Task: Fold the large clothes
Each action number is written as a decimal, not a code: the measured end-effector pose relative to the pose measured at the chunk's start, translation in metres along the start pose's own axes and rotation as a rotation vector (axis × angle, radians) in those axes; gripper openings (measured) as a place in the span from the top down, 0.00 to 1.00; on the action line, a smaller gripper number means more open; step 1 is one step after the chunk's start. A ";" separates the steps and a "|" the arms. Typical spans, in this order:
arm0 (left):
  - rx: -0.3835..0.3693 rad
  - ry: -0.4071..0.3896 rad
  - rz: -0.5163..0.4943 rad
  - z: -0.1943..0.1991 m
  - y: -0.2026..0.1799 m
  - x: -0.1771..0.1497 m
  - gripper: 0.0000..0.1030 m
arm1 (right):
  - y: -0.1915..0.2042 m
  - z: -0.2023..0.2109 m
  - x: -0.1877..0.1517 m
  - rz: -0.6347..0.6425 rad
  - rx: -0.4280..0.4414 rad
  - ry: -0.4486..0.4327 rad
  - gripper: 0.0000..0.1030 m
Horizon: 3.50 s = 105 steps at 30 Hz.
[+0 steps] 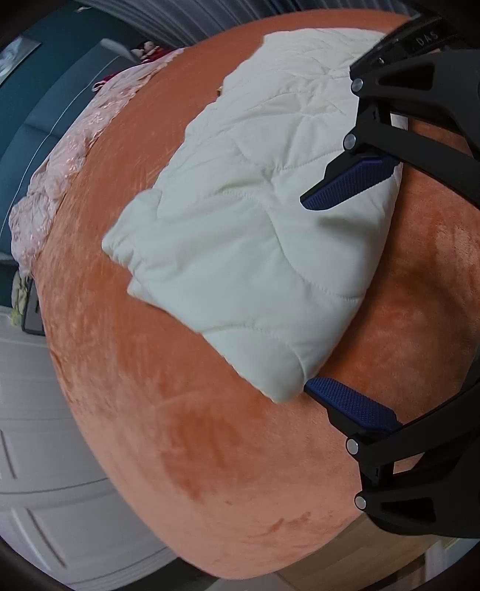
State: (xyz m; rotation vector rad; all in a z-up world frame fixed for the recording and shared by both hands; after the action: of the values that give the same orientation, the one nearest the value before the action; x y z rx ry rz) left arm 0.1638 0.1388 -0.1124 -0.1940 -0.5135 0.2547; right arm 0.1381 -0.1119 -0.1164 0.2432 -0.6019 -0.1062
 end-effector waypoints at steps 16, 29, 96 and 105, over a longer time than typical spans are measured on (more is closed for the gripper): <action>-0.192 0.083 0.088 -0.019 -0.024 0.005 0.57 | -0.002 -0.040 -0.010 0.016 -0.025 0.110 0.72; -0.341 -0.158 -0.331 0.124 -0.167 0.007 0.81 | -0.047 0.020 -0.027 -0.048 -0.026 0.072 0.80; -0.093 0.139 -0.609 0.009 -0.302 -0.106 0.35 | -0.245 0.073 -0.033 -0.306 -0.162 0.126 0.84; -0.044 0.117 -0.661 -0.007 -0.310 -0.118 0.27 | -0.254 0.050 -0.029 -0.300 -0.138 0.143 0.83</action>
State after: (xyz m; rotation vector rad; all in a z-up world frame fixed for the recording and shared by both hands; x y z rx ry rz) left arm 0.1278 -0.1909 -0.0965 -0.0727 -0.4420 -0.4102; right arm 0.0781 -0.3625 -0.1579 0.2044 -0.4107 -0.4155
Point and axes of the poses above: each gripper's, at about its wrist camera, not at the fingertips, and z roughly against the way its jaws point, y to its left, x to its top, the point moved 5 cm from there along -z, roughly the way its jaws point, and after that the axes turned 2 degrees about z, right-handed, at the moved point
